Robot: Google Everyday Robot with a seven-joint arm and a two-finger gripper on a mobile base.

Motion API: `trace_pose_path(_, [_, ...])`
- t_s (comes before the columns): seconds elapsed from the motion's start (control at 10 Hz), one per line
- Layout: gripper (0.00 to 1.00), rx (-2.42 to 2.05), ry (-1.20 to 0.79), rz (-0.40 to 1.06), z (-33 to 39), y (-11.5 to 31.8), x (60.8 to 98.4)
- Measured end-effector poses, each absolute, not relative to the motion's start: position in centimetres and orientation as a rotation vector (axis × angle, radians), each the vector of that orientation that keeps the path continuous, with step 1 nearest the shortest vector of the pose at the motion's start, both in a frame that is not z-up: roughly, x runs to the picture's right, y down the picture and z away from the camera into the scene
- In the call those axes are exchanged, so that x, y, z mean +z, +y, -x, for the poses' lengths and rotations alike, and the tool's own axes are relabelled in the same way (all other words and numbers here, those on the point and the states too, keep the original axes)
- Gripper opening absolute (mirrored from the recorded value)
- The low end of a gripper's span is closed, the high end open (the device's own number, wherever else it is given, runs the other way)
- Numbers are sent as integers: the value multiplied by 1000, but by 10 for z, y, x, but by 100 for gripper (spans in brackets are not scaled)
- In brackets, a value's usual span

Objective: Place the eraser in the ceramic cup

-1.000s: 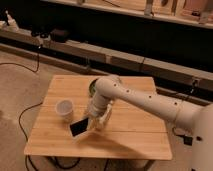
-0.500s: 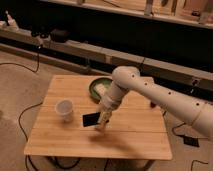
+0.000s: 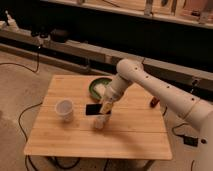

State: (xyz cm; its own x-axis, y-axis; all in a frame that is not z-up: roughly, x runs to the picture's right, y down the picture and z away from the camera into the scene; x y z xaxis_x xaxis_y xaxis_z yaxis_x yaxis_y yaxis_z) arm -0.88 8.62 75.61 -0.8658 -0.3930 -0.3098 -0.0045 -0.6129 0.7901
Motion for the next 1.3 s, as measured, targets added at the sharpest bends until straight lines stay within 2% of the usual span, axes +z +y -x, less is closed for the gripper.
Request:
trace_pose_path(0.4, [4, -2622, -1199, -811, 66, 34, 749])
trace_pose_path(0.7, [6, -2695, -1241, -876, 124, 29, 747])
trace_pose_path(1.0, [32, -2757, -1275, -865, 171, 26, 757])
trace_pose_path(1.2, [56, -2752, -1298, -883, 197, 23, 763])
trace_pose_path(1.3, [62, -2750, -1313, -901, 204, 26, 763])
